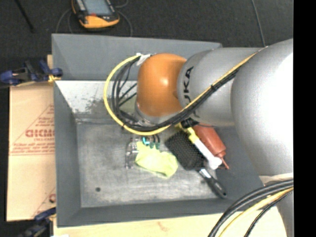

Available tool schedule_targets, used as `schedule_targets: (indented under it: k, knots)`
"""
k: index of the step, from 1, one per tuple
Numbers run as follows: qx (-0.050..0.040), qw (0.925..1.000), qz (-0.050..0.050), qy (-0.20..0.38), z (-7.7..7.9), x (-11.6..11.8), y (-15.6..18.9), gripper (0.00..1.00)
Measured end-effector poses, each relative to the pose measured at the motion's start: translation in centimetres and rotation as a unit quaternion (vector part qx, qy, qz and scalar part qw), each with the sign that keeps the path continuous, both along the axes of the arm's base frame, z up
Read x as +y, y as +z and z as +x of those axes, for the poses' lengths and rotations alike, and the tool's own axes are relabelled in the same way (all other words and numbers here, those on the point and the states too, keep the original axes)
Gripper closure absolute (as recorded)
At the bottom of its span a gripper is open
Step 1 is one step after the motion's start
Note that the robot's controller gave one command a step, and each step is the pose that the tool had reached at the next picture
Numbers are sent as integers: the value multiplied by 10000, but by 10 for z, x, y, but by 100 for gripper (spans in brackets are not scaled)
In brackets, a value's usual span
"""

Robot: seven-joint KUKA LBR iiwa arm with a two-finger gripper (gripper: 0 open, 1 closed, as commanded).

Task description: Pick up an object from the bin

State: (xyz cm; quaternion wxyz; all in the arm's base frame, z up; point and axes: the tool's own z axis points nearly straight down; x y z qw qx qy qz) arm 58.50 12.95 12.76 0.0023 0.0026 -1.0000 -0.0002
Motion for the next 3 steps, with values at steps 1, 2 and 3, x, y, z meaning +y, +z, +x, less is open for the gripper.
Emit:
schedule_targets:
  k: [1, 2, 3]
  knots:
    - [-39, 10000, 5, -16, 2, -1, 4, 0]
    - [-65, 9938, 17, -1112, -1, -34, -30, 0]
    - [-26, 9918, -11, -1277, -5, -64, -31, 0]
